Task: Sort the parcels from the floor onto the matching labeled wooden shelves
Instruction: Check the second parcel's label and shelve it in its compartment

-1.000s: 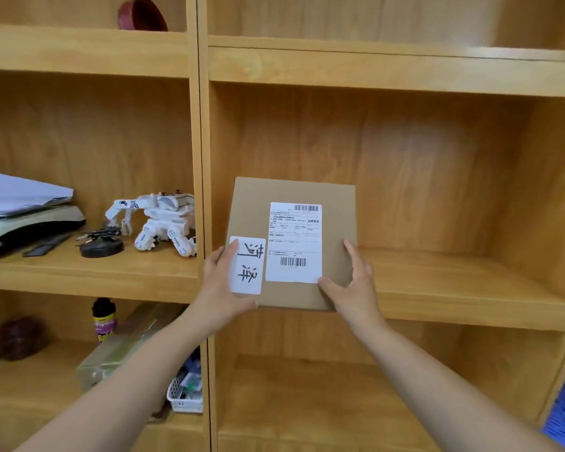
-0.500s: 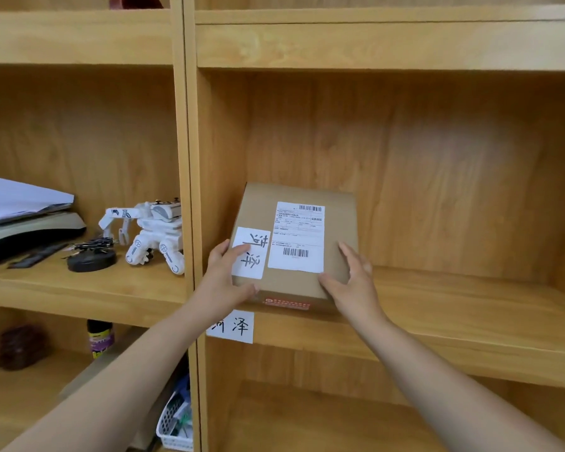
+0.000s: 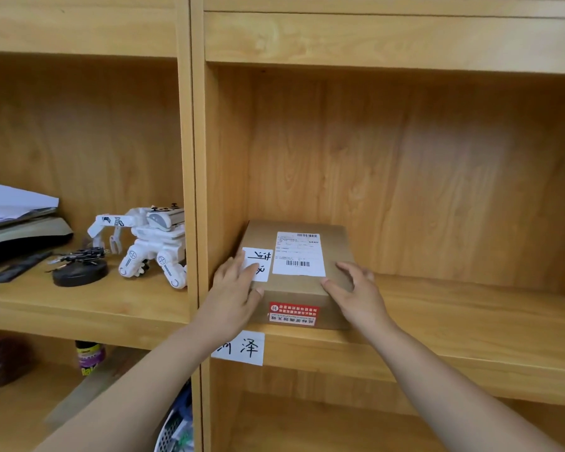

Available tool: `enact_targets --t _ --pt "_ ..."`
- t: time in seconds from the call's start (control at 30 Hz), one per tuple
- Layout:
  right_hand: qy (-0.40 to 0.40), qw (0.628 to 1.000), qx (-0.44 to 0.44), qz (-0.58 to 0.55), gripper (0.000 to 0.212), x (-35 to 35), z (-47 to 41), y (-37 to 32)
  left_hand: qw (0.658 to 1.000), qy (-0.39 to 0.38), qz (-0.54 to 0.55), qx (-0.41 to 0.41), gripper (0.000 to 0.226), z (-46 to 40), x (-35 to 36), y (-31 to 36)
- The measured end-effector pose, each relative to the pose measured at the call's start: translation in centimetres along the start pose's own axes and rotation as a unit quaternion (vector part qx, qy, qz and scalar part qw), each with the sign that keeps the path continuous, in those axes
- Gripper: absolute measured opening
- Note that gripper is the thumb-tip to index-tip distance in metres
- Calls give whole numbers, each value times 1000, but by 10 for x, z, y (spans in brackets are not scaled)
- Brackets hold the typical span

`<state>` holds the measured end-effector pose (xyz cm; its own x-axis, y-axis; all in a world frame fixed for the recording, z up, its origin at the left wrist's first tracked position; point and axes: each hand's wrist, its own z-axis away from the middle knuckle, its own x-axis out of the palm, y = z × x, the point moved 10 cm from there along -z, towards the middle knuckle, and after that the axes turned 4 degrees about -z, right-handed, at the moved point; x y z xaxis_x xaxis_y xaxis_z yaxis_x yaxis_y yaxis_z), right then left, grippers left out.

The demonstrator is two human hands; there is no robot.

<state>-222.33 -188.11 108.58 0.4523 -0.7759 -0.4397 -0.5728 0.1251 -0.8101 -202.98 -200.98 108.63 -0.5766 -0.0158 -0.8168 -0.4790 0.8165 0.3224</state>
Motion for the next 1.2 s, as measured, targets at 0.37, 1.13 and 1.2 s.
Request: enact_targets --t 0.37,1.13,1.2 --pt "-9 998 52 34 49 8 -18 12 942 85 -302 120 40 -6 -3 22" --pt "4 990 -43 136 66 -5 1 -15 952 57 -292 74 54 10 -1 30" --pt "19 987 -64 149 65 -10 2 -18 952 86 -285 75 53 15 -2 36"
